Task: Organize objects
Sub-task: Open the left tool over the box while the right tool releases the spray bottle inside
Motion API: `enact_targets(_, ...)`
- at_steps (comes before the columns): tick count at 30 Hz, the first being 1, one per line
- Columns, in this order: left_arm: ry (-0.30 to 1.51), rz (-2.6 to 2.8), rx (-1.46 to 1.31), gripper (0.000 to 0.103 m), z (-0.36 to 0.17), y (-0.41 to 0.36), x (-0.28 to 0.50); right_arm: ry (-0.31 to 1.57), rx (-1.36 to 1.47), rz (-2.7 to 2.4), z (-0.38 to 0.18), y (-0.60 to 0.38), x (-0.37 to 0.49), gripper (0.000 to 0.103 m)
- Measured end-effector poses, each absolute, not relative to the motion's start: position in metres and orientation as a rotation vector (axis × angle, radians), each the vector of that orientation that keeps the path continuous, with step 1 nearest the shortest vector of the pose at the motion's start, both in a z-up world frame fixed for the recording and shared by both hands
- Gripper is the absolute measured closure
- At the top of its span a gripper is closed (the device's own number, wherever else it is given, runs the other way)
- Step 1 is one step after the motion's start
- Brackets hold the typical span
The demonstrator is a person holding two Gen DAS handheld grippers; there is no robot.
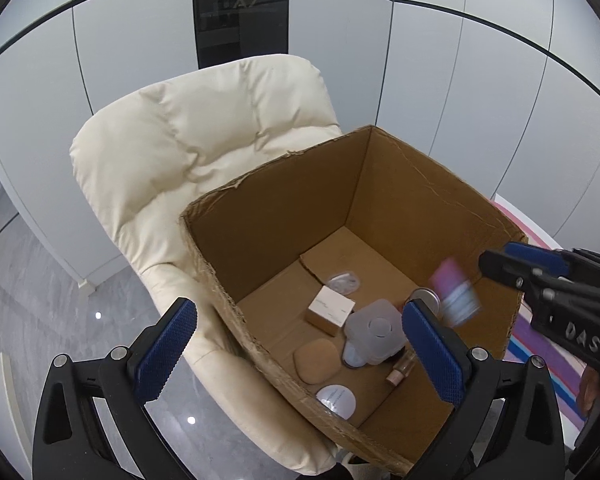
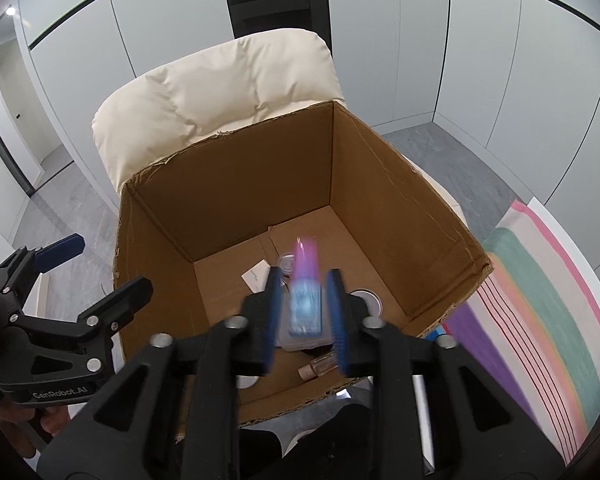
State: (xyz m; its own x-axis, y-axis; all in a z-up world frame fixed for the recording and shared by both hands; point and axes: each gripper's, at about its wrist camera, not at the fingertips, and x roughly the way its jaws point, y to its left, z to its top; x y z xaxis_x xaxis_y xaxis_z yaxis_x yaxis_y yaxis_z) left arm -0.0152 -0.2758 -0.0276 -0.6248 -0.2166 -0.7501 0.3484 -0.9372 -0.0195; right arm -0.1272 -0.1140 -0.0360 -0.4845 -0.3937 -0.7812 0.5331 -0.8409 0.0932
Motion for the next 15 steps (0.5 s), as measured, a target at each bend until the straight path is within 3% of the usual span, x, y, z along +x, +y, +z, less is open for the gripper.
enact_targets(2,0.236,-2.567,1.153,0.0,-0.027,-0.277,-0.016,0.211,1.155,-2.327,-0.036,-0.112,-0.128,0.019)
enact_targets(6,0.235,-2.56,1.154,0.0,-0.028,-0.279,-0.018,0.202,1.168,-2.378,-0.035,-0.108,-0.132,0.012)
enact_targets(8,0.252,-2.559,1.154,0.0,-0.028,-0.278,-0.021,0.177,1.186,-2.392,-0.036,-0.101,-0.136,0.002)
enact_targets(15,0.257,-2.592,1.16,0.0,-0.027,-0.263,-0.035,0.147,1.212,-2.458,-0.035,-0.071,-0.143,0.0)
